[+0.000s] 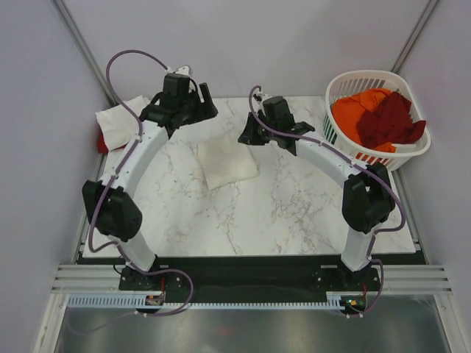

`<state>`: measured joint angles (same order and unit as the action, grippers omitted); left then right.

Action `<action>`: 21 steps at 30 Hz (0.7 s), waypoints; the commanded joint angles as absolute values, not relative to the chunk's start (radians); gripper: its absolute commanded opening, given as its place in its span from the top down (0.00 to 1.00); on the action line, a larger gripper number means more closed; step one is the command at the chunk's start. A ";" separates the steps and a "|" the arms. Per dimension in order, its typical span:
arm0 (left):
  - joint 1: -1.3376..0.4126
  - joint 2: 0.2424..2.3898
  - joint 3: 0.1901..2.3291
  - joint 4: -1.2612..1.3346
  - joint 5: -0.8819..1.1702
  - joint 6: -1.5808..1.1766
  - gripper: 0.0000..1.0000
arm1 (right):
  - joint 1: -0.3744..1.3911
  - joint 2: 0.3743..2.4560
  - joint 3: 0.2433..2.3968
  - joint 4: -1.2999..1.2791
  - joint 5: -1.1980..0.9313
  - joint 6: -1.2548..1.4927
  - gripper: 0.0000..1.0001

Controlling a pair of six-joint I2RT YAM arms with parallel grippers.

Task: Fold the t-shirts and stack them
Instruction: Fold the tshirt

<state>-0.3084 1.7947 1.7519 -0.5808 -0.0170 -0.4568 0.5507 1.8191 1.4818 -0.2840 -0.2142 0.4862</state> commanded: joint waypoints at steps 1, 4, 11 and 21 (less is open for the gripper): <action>-0.374 1.726 1.625 -0.566 0.027 -0.524 0.20 | 0.487 1.952 1.577 -0.319 -0.303 0.495 0.84; -0.426 1.717 1.491 -0.506 0.058 -0.578 0.21 | 0.453 2.052 1.595 -0.301 -0.411 0.511 0.99; -0.462 1.804 1.200 -0.290 0.144 -0.705 0.27 | 0.405 2.140 1.425 -0.187 -0.419 0.520 1.00; -0.442 1.678 0.921 -0.262 0.005 -0.726 0.27 | 0.299 2.189 1.272 -0.150 -0.325 0.558 1.00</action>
<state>-0.4530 1.7245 0.9916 -0.1867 0.1001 -0.7109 0.3466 2.1345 1.3441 -0.0231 -0.5049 0.6006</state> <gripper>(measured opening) 0.721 0.007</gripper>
